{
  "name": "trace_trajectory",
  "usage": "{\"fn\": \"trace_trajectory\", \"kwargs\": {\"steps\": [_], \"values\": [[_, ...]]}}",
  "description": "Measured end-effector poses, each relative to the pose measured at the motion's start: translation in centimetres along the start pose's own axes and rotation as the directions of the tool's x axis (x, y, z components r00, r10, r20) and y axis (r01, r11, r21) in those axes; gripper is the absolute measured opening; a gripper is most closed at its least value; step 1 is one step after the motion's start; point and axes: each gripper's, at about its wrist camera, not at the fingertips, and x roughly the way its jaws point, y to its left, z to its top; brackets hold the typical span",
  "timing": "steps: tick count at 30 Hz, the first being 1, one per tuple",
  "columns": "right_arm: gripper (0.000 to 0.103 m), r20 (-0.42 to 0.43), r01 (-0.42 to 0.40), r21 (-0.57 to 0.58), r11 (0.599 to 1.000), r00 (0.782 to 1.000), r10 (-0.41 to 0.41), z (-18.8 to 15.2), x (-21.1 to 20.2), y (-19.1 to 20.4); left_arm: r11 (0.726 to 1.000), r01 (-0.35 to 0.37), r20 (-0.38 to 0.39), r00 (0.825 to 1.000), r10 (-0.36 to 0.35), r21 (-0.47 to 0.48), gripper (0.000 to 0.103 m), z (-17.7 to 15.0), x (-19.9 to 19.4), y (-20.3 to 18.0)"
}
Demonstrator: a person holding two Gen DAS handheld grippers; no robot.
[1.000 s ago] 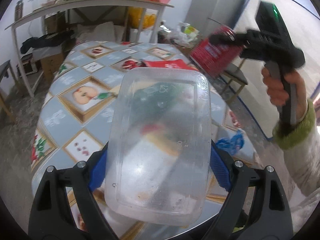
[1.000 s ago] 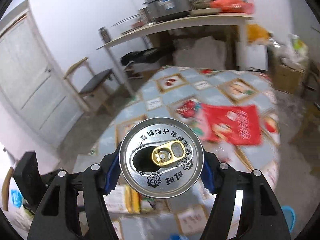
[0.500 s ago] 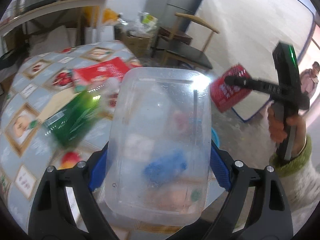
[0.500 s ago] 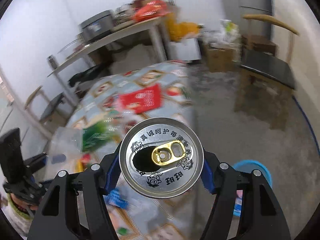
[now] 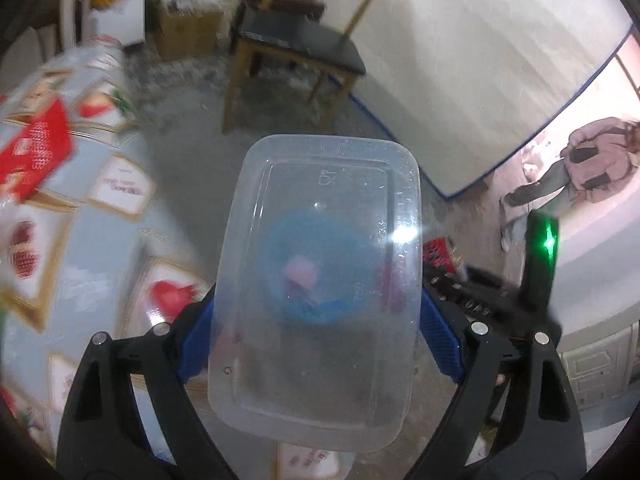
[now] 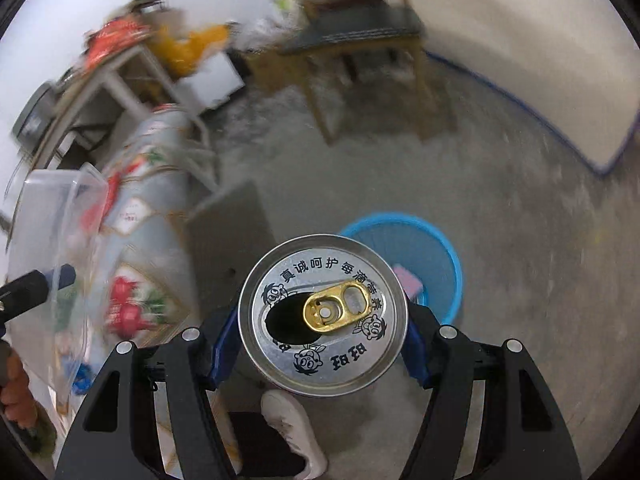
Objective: Collect trash
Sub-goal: 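Open both grippers over the wastebasket to drop the container and can, then move both open tools back over the table toward the blue wrapper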
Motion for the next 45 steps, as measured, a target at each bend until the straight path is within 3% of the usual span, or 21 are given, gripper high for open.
{"fn": "trace_trajectory", "kwargs": {"steps": [6,9,15,27,36,38,41,45], "values": [[0.065,-0.057,-0.010,0.235,0.972,0.998,0.024,0.5,6.2,-7.1,0.999,-0.031,-0.108,0.994,0.027,-0.029,0.089,2.7,8.4,-2.1],[0.066,-0.053,-0.049,0.332,0.942,0.996,0.071,1.3,9.2,-9.5,0.995,-0.062,-0.105,0.993,0.054,-0.080,0.090,4.3,11.2,-2.4],[0.069,-0.046,-0.035,0.381,0.924,0.997,0.056,1.1,12.0,-11.4,0.990,-0.023,-0.071,0.997,0.014,-0.138,0.090,4.4,11.5,-2.8],[0.069,0.004,-0.030,0.273,0.961,1.000,0.031,-1.2,8.0,-9.9,0.997,0.013,0.016,1.000,-0.012,-0.075,0.090,1.7,4.7,-1.0],[0.072,0.047,-0.014,0.136,0.991,0.999,0.008,-2.8,3.3,-5.8,1.000,0.003,0.161,0.987,-0.004,0.005,0.090,-2.6,-5.5,0.6],[0.074,0.048,-0.058,0.135,0.989,0.998,0.052,-3.5,2.2,-4.5,1.000,0.024,0.172,0.985,-0.022,-0.014,0.090,-4.0,-7.7,1.5],[0.077,0.031,-0.184,0.164,0.969,0.983,0.181,-4.8,0.9,-2.7,0.993,0.070,0.193,0.980,-0.051,-0.094,0.090,-6.7,-11.4,4.3],[0.083,0.052,-0.152,0.063,0.986,0.988,0.148,-5.9,-1.5,1.7,0.985,0.011,0.258,0.966,0.034,-0.173,0.090,-10.5,-15.8,7.6]]}}
